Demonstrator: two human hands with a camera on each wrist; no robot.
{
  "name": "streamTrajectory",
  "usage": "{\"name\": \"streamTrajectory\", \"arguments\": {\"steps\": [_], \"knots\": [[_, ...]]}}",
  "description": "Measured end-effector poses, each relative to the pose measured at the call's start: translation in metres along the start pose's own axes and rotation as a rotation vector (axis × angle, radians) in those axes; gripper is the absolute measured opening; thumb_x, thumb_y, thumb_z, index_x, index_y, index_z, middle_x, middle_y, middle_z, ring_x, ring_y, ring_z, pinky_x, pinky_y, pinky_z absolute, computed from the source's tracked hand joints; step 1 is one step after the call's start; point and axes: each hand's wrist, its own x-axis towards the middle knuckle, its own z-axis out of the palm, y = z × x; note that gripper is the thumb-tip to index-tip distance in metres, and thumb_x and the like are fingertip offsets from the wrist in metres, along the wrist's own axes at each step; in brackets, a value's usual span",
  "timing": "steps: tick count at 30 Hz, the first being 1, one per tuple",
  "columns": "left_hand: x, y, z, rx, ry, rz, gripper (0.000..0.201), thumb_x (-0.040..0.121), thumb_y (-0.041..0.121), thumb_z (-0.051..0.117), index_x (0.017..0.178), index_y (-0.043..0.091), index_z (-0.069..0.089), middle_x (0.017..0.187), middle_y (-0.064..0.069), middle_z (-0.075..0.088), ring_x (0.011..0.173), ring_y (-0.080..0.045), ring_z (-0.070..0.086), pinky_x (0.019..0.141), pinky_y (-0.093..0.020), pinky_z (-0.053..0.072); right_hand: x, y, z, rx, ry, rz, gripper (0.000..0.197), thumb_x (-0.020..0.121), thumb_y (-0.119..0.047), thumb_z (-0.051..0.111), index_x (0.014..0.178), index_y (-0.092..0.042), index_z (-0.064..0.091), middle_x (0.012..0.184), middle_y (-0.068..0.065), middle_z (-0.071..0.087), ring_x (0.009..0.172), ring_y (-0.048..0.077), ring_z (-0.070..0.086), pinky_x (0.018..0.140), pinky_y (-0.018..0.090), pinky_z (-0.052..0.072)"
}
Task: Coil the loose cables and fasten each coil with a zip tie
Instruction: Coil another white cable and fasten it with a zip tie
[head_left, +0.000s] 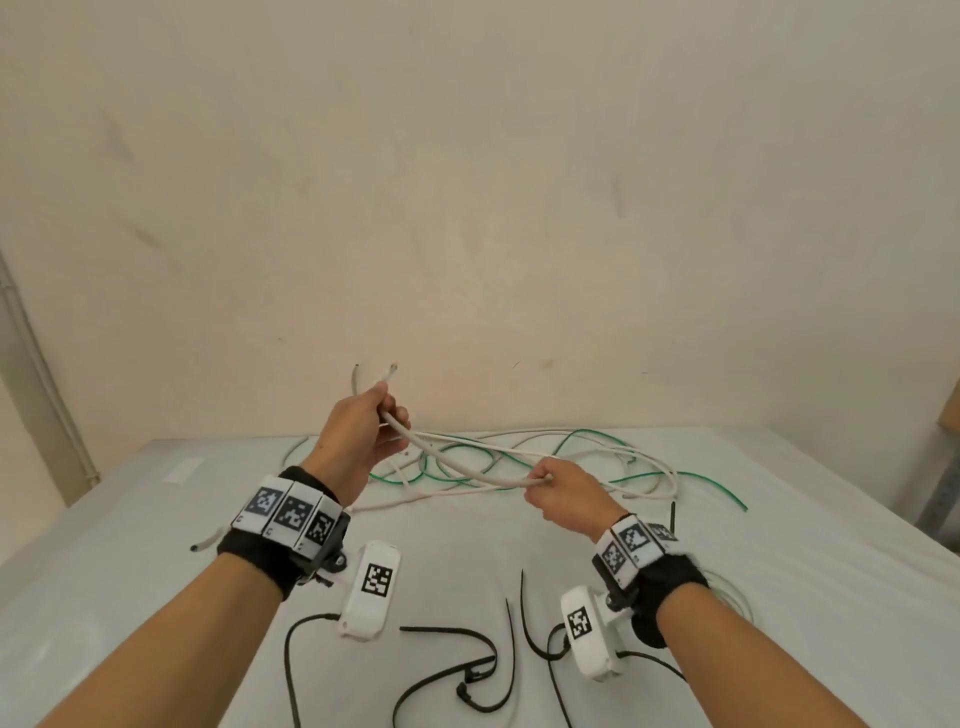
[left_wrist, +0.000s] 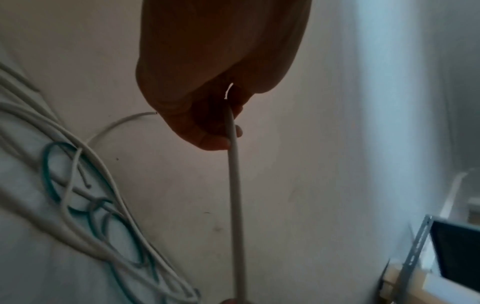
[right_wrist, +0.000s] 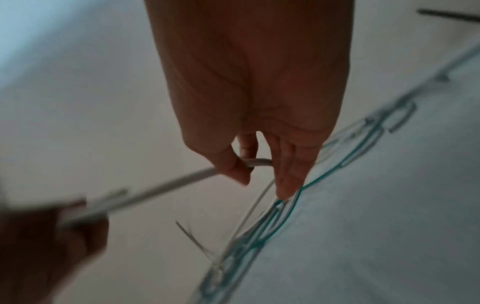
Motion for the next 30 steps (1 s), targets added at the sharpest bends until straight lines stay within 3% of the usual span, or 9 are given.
{"name": "streamTrajectory", "arguments": {"steps": [3, 6, 9, 11, 14, 19, 22, 26, 30], "knots": [[-0.004, -0.007, -0.013, 0.070, 0.004, -0.064, 0.039, 0.112, 0.030, 0.042, 0.076, 0.015, 0.048, 0.064, -0.003, 0.055, 0.070, -0.023, 0.064, 0.068, -0.036, 0.056, 0.005, -0.013, -0.005, 0.610, 0.004, 0.137, 0.024, 0.096, 0.002, 0.052, 0.083, -0.011, 0.068, 0.085, 0.008, 0.062, 0.083, 0.018, 0.060, 0.078, 0.029, 0.053], [-0.008, -0.021, -0.021, 0.157, -0.030, -0.136, 0.039, 0.111, 0.032, 0.041, 0.076, 0.016, 0.047, 0.061, -0.001, 0.053, 0.064, -0.021, 0.065, 0.063, -0.035, 0.058, 0.007, -0.026, -0.008, 0.852, 0.015, 0.149, 0.009, 0.096, 0.000, 0.062, 0.094, -0.005, 0.069, 0.083, 0.010, 0.065, 0.081, 0.018, 0.062, 0.076, 0.028, 0.053], [-0.010, -0.032, -0.024, 0.234, -0.069, -0.162, 0.039, 0.111, 0.034, 0.039, 0.076, 0.019, 0.044, 0.059, 0.002, 0.051, 0.060, -0.018, 0.062, 0.066, -0.034, 0.056, 0.013, -0.036, -0.010, 0.951, 0.096, 0.119, 0.023, 0.093, 0.013, 0.063, 0.109, -0.002, 0.057, 0.091, 0.017, 0.063, 0.079, 0.020, 0.066, 0.073, 0.029, 0.055], [-0.012, -0.032, -0.023, 0.290, -0.094, -0.163, 0.038, 0.111, 0.035, 0.040, 0.076, 0.020, 0.042, 0.058, 0.002, 0.050, 0.061, -0.017, 0.062, 0.067, -0.033, 0.055, 0.017, -0.043, -0.015, 1.009, 0.128, 0.137, 0.028, 0.090, 0.020, 0.060, 0.105, -0.001, 0.051, 0.093, 0.021, 0.061, 0.078, 0.024, 0.066, 0.070, 0.031, 0.058], [-0.014, -0.029, -0.021, 0.368, -0.100, -0.160, 0.036, 0.111, 0.033, 0.040, 0.078, 0.019, 0.043, 0.057, 0.002, 0.050, 0.060, -0.015, 0.063, 0.064, -0.030, 0.053, 0.023, -0.055, -0.021, 1.021, 0.103, 0.167, 0.017, 0.089, 0.023, 0.057, 0.094, 0.007, 0.059, 0.085, 0.022, 0.060, 0.070, 0.024, 0.064, 0.059, 0.026, 0.060], [-0.010, -0.031, -0.029, 0.485, -0.087, -0.140, 0.034, 0.111, 0.033, 0.042, 0.081, 0.017, 0.046, 0.056, 0.002, 0.050, 0.057, -0.013, 0.063, 0.058, -0.027, 0.051, 0.034, -0.075, -0.030, 1.119, 0.096, 0.186, 0.014, 0.087, 0.025, 0.055, 0.091, 0.011, 0.058, 0.094, 0.027, 0.060, 0.073, 0.027, 0.062, 0.067, 0.032, 0.057], [-0.006, -0.037, -0.038, 0.550, -0.062, -0.150, 0.036, 0.110, 0.032, 0.044, 0.078, 0.016, 0.048, 0.052, 0.004, 0.049, 0.053, -0.011, 0.062, 0.056, -0.027, 0.050, 0.039, -0.086, -0.035, 1.100, 0.058, 0.174, 0.016, 0.087, 0.022, 0.059, 0.099, 0.011, 0.059, 0.100, 0.026, 0.063, 0.074, 0.025, 0.060, 0.065, 0.032, 0.054], [-0.003, -0.043, -0.050, 0.630, -0.051, -0.141, 0.038, 0.108, 0.032, 0.048, 0.075, 0.014, 0.048, 0.051, 0.004, 0.049, 0.047, -0.010, 0.056, 0.052, -0.027, 0.048, 0.048, -0.100, -0.042, 1.106, 0.013, 0.166, 0.008, 0.097, 0.009, 0.058, 0.092, 0.003, 0.061, 0.080, 0.017, 0.063, 0.070, 0.021, 0.060, 0.064, 0.032, 0.054], [-0.001, -0.050, -0.074, 0.724, -0.050, -0.103, 0.040, 0.108, 0.035, 0.048, 0.076, 0.011, 0.049, 0.061, -0.002, 0.049, 0.052, -0.017, 0.050, 0.050, -0.028, 0.047, 0.058, -0.105, -0.054, 1.140, 0.024, 0.187, 0.007, 0.100, -0.001, 0.060, 0.093, -0.002, 0.061, 0.076, 0.010, 0.062, 0.062, 0.017, 0.058, 0.063, 0.032, 0.051]]}}
